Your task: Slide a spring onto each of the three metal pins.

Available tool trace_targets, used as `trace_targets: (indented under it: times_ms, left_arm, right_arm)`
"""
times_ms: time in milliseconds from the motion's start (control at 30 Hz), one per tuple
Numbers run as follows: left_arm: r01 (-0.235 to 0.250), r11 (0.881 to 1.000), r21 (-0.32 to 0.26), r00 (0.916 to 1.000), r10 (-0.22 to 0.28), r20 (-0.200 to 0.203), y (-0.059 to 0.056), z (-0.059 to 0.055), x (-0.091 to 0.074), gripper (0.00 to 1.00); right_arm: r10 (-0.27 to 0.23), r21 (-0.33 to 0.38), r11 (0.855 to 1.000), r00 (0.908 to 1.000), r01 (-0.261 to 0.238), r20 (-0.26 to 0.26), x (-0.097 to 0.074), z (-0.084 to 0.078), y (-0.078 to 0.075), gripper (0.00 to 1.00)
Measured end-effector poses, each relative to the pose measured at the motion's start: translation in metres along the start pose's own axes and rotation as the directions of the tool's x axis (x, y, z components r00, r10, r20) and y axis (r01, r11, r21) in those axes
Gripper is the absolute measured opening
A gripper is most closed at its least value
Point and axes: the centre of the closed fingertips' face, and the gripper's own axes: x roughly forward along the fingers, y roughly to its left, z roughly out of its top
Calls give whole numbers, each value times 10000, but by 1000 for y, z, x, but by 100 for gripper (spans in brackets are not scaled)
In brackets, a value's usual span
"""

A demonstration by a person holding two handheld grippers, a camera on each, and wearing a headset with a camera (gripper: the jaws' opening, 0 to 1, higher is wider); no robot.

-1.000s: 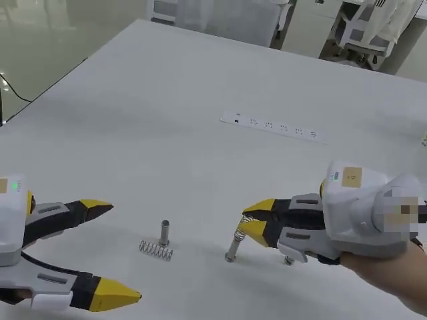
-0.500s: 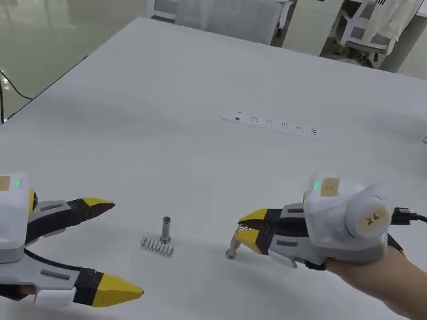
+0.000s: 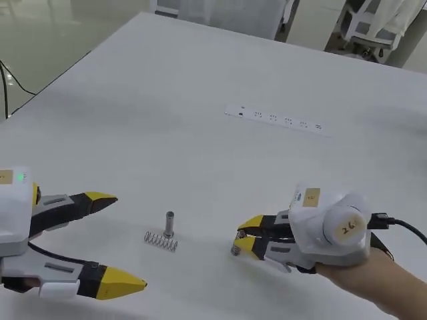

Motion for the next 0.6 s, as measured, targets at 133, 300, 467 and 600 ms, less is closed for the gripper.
trace_targets:
  times_ms: [133,300,467,600]
  left_arm:
    - [26,10000,-1,10000,-26,-25,-1,-1,1,95]
    - [71,10000,-2,10000,-71,-30,-2,0,3,95]
    - [77,10000,-11,10000,-77,-31,-2,1,2,95]
    - [58,10000,0,10000,-58,-30,-2,1,1,95]
  right_arm:
    - [-38,57,10000,10000,37,86,1,1,-3,8]
    - [-56,68,10000,9999,55,111,1,1,-3,8]
    - [-38,173,9998,9999,37,95,0,1,-3,9]
    - [-48,235,9997,9999,46,94,0,1,-3,9]
